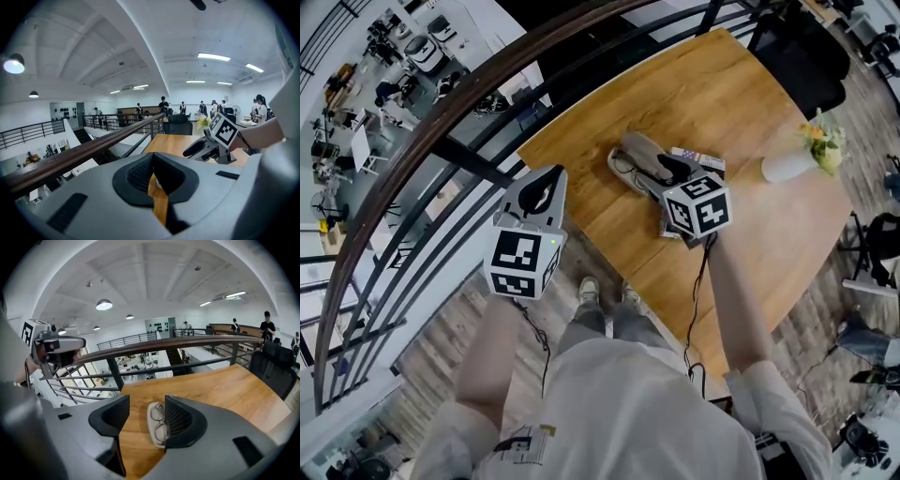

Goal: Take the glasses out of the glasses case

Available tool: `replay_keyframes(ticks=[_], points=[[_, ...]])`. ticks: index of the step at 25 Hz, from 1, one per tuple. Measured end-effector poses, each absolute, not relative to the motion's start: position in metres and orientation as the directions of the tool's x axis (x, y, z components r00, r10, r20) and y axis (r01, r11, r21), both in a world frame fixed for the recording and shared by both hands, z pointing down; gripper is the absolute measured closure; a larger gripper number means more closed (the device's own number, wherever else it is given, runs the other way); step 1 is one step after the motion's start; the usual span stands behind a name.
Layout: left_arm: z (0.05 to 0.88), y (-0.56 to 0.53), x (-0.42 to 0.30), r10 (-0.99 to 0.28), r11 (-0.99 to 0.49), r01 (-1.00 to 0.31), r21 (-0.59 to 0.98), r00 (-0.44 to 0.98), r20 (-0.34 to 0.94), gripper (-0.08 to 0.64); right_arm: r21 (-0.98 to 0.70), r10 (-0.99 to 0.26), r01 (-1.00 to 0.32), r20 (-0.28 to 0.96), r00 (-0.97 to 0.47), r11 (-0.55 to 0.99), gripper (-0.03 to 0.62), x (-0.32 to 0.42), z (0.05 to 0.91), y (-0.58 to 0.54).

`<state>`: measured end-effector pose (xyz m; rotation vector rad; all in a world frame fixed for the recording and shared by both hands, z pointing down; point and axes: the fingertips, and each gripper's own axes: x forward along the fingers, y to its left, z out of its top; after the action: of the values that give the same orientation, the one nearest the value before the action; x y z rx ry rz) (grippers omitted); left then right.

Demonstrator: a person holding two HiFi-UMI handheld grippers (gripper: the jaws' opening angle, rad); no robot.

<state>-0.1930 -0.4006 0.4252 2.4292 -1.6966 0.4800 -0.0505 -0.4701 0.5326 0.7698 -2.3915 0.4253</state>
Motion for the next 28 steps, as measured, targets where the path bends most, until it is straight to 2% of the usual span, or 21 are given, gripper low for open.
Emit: replay_keyframes(ticks=[7,12,20,28], points=[[0.482,-0.400,-0.199,-0.844,-0.352,-0.936,0.012,0.323,0.428,0.543,-0.143,-0.343,-0.610,0.718,-0.606,0.779,0.336,-0.063,0.616,-0.480],[0.513,-0.402,-0.187,-0.804,-0.351,-0.933,0.081,0.344,0.486,0.543,-0.155,-0.274,-0.579,0.764,-0.583,0.801,0.335,-0.067,0.649,-0.493],[0.532,-0.391,-0.196,-0.778,-0.344,-0.933,0.104,0.345,0.525,0.543,-0.149,-0.187,-0.560,0.846,-0.499,0.815,0.340,-0.074,0.697,-0.491],[0.535,-0.391,-0.193,-0.773,-0.322,-0.937,0.132,0.341,0.536,0.543,-0.133,-0.134,-0.509,0.881,-0.454,0.850,0.471,-0.068,0.712,-0.482]])
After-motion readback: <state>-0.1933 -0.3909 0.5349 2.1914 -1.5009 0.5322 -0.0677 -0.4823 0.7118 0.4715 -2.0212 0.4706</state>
